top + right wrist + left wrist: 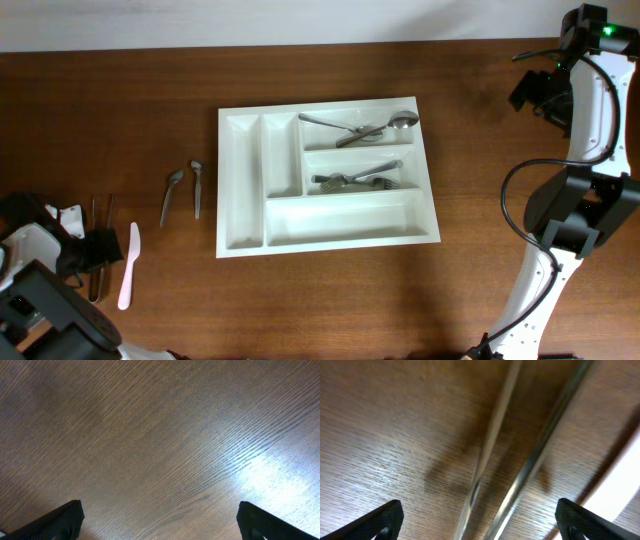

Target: Pack container

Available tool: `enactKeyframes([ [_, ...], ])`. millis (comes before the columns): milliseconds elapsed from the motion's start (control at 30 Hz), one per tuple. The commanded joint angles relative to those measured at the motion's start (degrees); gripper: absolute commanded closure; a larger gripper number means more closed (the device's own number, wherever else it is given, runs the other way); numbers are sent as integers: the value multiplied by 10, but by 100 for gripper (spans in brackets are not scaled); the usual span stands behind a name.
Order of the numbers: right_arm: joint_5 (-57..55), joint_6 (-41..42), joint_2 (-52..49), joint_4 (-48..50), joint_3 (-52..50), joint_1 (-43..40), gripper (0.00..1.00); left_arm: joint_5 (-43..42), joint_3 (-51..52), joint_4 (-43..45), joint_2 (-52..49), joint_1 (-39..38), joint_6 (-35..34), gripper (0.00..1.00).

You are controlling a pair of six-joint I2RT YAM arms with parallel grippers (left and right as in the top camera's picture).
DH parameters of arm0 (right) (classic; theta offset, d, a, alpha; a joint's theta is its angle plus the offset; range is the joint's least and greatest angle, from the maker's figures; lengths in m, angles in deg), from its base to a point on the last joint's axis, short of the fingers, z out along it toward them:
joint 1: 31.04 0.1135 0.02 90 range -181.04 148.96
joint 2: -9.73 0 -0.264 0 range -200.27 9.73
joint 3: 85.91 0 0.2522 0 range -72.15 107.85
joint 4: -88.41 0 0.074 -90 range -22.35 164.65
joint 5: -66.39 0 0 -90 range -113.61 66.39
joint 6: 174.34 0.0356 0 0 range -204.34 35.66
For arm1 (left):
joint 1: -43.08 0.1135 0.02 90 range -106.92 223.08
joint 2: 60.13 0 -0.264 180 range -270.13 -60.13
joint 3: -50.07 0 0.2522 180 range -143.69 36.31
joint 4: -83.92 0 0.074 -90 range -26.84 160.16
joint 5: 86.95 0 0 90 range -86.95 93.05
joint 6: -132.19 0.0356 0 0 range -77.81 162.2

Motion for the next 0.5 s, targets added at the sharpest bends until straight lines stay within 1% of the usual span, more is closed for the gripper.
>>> enactKeyframes([
  [0,-11,2,14,1,-1,-1,1,-19,-5,1,-16,7,11,1],
  [200,-11,2,14,1,-1,-1,1,-26,-5,3,-17,7,15,1],
  [267,-11,2,14,1,-1,-1,1,-26,-5,4,-17,7,16,9],
  [300,-11,2,14,1,-1,-1,1,-29,-5,4,-17,7,18,16],
  [400,-11,2,14,1,-1,-1,1,-41,-5,4,-17,7,29,17],
  [467,-11,2,14,1,-1,-1,1,-40,-5,5,-17,7,30,21],
])
